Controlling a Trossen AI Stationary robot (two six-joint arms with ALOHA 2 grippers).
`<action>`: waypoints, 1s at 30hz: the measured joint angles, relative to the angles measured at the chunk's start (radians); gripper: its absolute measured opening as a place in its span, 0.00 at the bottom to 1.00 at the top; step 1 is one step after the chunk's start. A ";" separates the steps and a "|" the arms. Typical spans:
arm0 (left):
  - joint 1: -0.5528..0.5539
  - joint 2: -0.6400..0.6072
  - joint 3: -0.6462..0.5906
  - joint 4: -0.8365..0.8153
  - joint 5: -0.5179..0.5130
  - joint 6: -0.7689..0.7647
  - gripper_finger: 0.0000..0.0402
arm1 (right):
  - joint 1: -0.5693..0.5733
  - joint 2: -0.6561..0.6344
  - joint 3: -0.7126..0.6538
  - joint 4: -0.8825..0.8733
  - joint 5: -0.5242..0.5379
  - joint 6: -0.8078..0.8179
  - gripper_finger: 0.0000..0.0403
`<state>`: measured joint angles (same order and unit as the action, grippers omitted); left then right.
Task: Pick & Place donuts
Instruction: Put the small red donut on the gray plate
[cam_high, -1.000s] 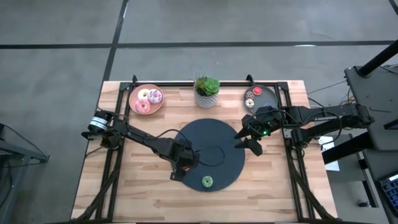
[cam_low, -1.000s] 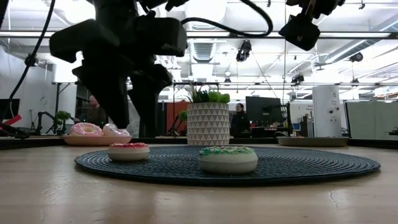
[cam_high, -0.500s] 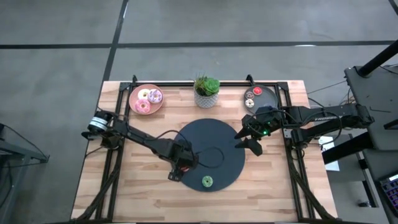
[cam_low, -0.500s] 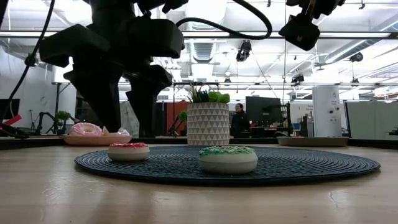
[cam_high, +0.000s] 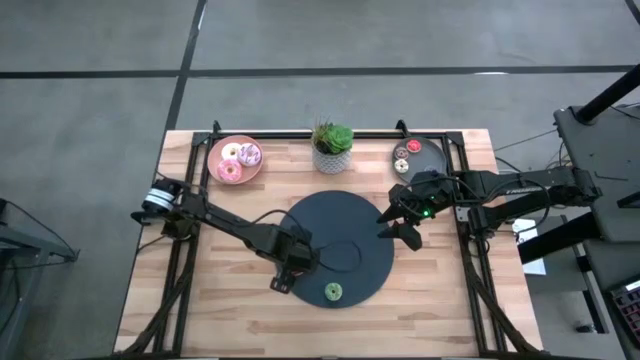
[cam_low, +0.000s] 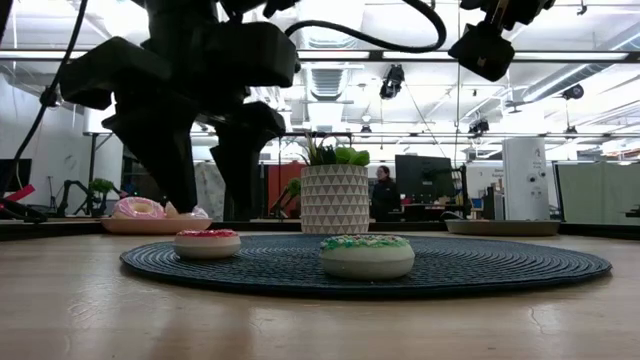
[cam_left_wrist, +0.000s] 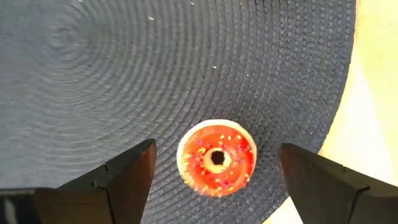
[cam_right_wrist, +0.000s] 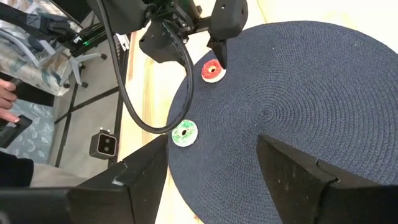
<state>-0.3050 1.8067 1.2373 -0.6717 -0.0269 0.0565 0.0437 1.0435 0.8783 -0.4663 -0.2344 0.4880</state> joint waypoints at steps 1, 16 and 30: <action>0.000 0.008 0.000 0.001 0.008 0.001 0.76 | 0.000 0.000 0.000 0.000 0.000 -0.001 0.59; 0.002 0.060 0.000 -0.002 0.005 0.025 0.76 | 0.000 0.000 -0.009 0.000 0.000 0.002 0.58; 0.002 0.060 0.000 -0.003 0.015 0.023 0.67 | 0.000 0.000 -0.014 0.001 0.000 -0.001 0.58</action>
<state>-0.3032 1.8668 1.2377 -0.6743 -0.0120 0.0792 0.0433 1.0435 0.8639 -0.4656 -0.2348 0.4870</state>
